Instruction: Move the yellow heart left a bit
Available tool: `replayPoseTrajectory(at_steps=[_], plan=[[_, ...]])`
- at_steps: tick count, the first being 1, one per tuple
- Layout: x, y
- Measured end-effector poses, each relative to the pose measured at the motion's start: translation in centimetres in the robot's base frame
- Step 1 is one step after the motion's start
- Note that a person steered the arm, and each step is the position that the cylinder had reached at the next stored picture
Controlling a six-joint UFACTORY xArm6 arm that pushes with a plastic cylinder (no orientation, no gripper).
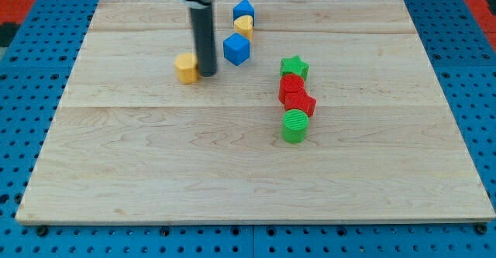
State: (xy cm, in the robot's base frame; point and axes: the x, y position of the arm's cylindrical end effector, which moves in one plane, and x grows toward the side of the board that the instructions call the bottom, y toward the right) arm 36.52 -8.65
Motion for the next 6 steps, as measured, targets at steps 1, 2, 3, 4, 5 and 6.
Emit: replayPoseTrajectory(at_steps=[1, 2, 3, 4, 5, 6], plan=[[-1.5, 0.3], [1.6, 4.6], [-0.6, 12.1], [-3.5, 14.9], [-5.6, 14.9], [-7.3, 14.9]])
